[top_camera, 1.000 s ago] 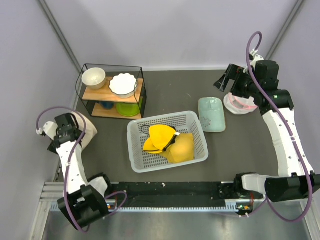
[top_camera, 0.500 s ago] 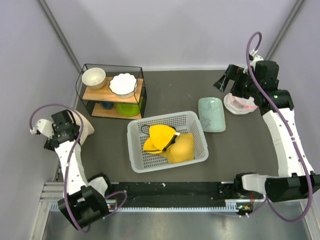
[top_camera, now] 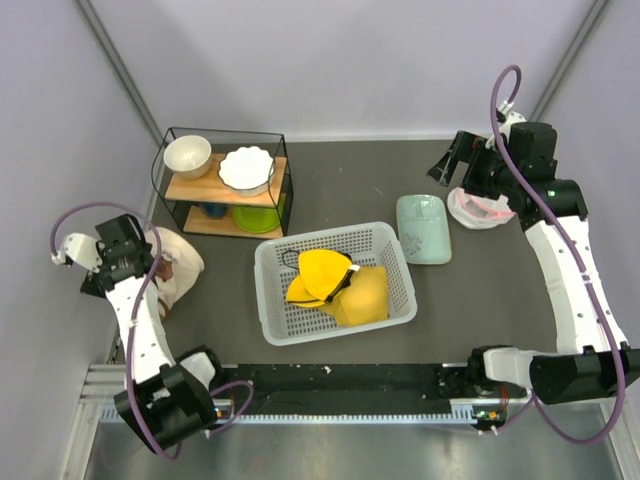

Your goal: Unzip the laundry bag and remove the bra

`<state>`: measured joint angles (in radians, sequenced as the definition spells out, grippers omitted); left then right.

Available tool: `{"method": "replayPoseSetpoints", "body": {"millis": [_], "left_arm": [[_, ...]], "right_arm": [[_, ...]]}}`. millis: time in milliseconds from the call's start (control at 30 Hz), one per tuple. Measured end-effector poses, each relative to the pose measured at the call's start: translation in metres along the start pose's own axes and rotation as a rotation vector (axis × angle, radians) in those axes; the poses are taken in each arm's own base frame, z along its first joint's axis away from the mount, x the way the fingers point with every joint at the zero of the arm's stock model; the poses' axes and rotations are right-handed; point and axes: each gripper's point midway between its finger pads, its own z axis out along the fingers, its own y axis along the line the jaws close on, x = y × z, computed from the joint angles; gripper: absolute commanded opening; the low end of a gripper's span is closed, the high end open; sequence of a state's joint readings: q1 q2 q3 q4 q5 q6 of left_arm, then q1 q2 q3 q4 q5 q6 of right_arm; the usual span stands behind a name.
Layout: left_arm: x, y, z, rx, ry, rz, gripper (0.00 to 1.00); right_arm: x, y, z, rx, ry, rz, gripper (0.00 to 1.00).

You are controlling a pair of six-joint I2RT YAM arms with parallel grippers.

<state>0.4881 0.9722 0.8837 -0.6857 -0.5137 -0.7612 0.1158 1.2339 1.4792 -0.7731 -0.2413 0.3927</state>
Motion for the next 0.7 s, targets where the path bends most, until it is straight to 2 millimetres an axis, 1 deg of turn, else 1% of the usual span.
{"method": "replayPoseSetpoints", "body": {"millis": [67, 133, 167, 233, 267, 300, 333, 367, 400, 467, 533, 600, 700], "left_arm": [[0.003, 0.0, 0.008, -0.014, 0.015, -0.007, 0.91], [0.011, 0.001, 0.017, -0.026, 0.039, -0.015, 0.86], [0.015, 0.002, 0.02, -0.032, 0.049, -0.016, 0.68], [0.026, 0.005, 0.023, -0.035, 0.074, -0.026, 0.49], [0.031, 0.006, 0.024, -0.034, 0.084, -0.03, 0.25], [0.034, 0.006, 0.025, -0.035, 0.092, -0.03, 0.14], [0.035, 0.006, 0.025, -0.034, 0.096, -0.035, 0.11], [0.036, 0.007, 0.025, -0.034, 0.099, -0.028, 0.03], [0.036, 0.008, 0.024, -0.033, 0.102, -0.026, 0.0], [0.036, 0.007, 0.02, -0.019, 0.108, -0.025, 0.0], [0.033, 0.006, 0.011, 0.005, 0.116, -0.014, 0.0], [0.023, 0.0, -0.004, 0.053, 0.116, 0.0, 0.0], [-0.006, -0.022, -0.035, 0.178, 0.091, 0.024, 0.0]], "right_arm": [[0.001, 0.0, 0.0, 0.001, 0.002, -0.002, 0.99], [0.002, -0.001, 0.0, 0.005, 0.006, -0.006, 0.99], [0.002, -0.002, 0.0, 0.008, 0.008, -0.005, 0.99], [0.003, -0.003, -0.001, 0.014, 0.013, -0.004, 0.99], [0.004, -0.003, -0.001, 0.015, 0.016, -0.003, 0.99], [0.005, -0.004, -0.001, 0.017, 0.018, -0.002, 0.99], [0.005, -0.004, -0.001, 0.018, 0.02, -0.002, 0.99], [0.006, -0.004, -0.001, 0.019, 0.021, -0.001, 0.99], [0.006, -0.004, -0.001, 0.02, 0.023, -0.001, 0.99], [0.007, -0.005, -0.001, 0.023, 0.026, 0.0, 0.99], [0.007, -0.005, -0.001, 0.025, 0.028, 0.001, 0.99], [0.008, -0.005, -0.001, 0.025, 0.029, 0.001, 0.99], [0.008, -0.005, -0.001, 0.024, 0.029, 0.002, 0.99]]}}
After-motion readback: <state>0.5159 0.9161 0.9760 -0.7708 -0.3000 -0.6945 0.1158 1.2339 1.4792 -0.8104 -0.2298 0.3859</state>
